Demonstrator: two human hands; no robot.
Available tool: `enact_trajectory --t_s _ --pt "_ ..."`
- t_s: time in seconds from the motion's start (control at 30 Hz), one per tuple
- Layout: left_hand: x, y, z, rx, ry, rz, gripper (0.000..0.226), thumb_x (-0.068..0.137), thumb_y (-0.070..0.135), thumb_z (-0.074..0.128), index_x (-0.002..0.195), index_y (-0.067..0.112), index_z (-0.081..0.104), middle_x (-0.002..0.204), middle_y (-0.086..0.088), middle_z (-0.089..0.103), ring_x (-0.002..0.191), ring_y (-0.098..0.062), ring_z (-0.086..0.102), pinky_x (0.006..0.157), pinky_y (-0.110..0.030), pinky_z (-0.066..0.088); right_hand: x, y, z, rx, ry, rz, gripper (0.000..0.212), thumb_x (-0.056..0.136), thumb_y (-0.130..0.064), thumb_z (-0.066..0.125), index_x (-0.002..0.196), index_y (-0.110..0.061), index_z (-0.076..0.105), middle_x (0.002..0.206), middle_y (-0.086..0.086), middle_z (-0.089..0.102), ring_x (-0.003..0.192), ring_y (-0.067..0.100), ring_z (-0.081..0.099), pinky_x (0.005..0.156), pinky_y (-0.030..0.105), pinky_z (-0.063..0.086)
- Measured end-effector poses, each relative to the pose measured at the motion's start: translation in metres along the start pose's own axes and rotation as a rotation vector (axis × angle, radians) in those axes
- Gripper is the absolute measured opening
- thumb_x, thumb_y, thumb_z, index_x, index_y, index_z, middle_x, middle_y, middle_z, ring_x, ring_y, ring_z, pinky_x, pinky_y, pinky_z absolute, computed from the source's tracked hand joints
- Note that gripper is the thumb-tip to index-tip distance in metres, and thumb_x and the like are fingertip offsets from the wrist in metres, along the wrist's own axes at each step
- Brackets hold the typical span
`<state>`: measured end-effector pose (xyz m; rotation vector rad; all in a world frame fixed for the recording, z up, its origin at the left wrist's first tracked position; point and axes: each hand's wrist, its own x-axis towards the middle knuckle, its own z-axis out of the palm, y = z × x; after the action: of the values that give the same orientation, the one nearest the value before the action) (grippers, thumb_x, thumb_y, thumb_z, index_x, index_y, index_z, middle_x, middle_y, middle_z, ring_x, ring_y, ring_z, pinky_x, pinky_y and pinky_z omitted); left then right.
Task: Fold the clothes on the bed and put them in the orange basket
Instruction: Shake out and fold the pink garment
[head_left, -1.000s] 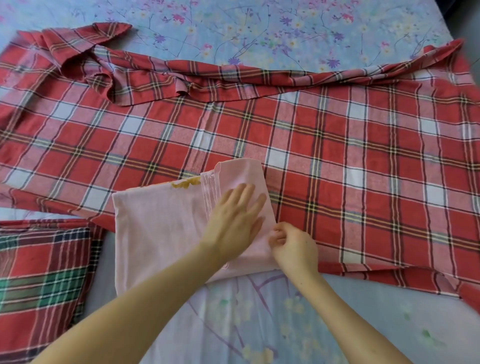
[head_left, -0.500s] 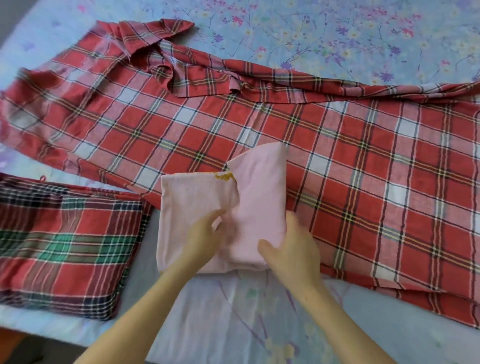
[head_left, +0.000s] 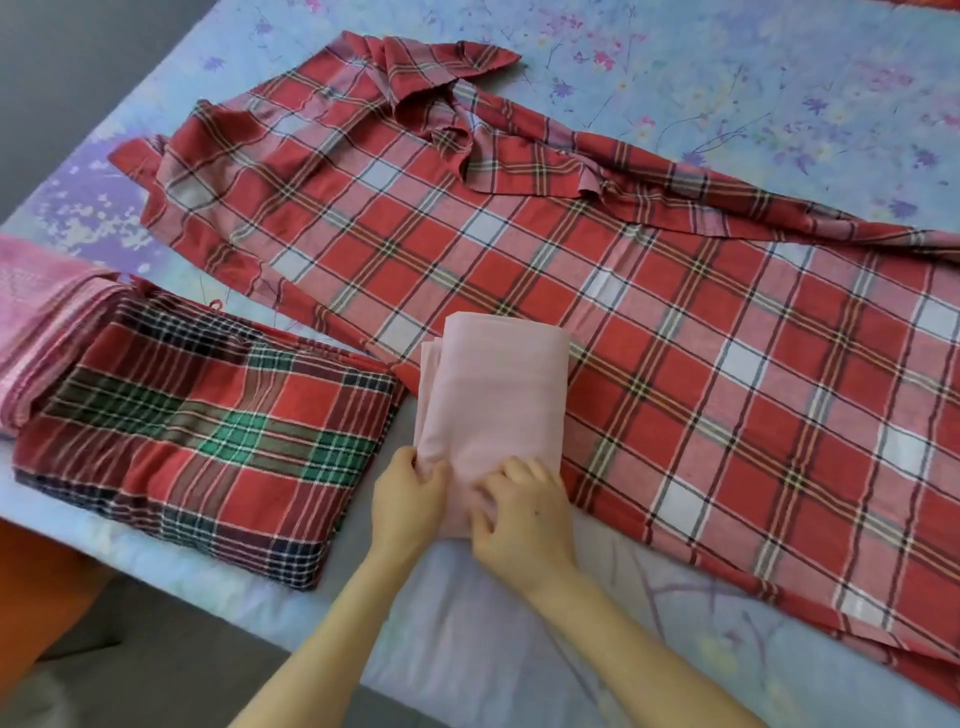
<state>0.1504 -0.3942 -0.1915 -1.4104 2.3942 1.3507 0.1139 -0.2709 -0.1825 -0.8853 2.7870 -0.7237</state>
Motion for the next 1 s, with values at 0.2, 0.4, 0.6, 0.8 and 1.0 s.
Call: enact_trajectory --t_s 0.2,0.4,0.6,0.8,1.0 --pt "-0.021 -0.028 0.010 0.013 0.091 -0.238 0.035 0.097 0.032 0.043 0.107 -0.001 0.049 0.104 -0.019 0.058 0.091 -0.034 0.054 0.070 -0.037 0.040 0.018 0.044 -0.003 0.225 -0.246 0.522 0.051 0.074 -0.037 0.074 0.110 -0.012 0.048 0.106 0.011 0.060 0.097 0.033 0.058 0.076 0.037 0.043" --pt "-0.024 -0.024 0.026 -0.127 0.139 -0.485 0.067 0.095 0.051 0.036 0.132 -0.005 0.037 0.132 -0.029 0.043 0.120 -0.041 0.045 0.098 -0.045 0.039 0.013 0.035 0.007 0.295 -0.245 0.751 0.055 0.090 -0.041 0.055 0.128 -0.003 0.041 0.124 0.022 0.058 0.115 0.036 0.054 0.086 0.037 0.041" --pt "-0.043 -0.018 0.000 -0.948 -0.002 -0.532 0.047 0.091 0.053 0.046 0.110 0.013 0.060 0.097 0.000 0.063 0.087 -0.017 0.059 0.074 -0.029 0.044 -0.001 0.026 -0.003 0.849 -0.240 1.073 0.049 0.092 -0.040 0.054 0.107 0.006 0.056 0.090 0.017 0.060 0.058 0.024 0.056 0.040 0.026 0.047" --pt "-0.100 -0.011 0.006 -1.056 0.050 -0.440 0.050 0.085 0.047 0.055 0.124 0.023 0.035 0.120 -0.006 0.050 0.113 -0.018 0.053 0.097 -0.044 0.048 0.013 -0.006 -0.020 1.051 -0.308 1.160 0.026 0.096 -0.025 0.052 0.088 0.000 0.052 0.072 0.013 0.055 0.051 0.024 0.054 0.028 0.021 0.042" --pt "-0.106 0.005 0.014 -0.835 0.192 -0.227 0.008 0.089 0.030 0.060 0.093 0.022 0.059 0.095 -0.001 0.064 0.092 -0.016 0.060 0.095 -0.043 0.049 0.001 -0.022 -0.019 1.033 -0.687 1.133 0.032 0.100 -0.026 0.038 0.080 -0.008 0.053 0.059 0.009 0.063 0.056 0.019 0.062 0.055 0.030 0.051"
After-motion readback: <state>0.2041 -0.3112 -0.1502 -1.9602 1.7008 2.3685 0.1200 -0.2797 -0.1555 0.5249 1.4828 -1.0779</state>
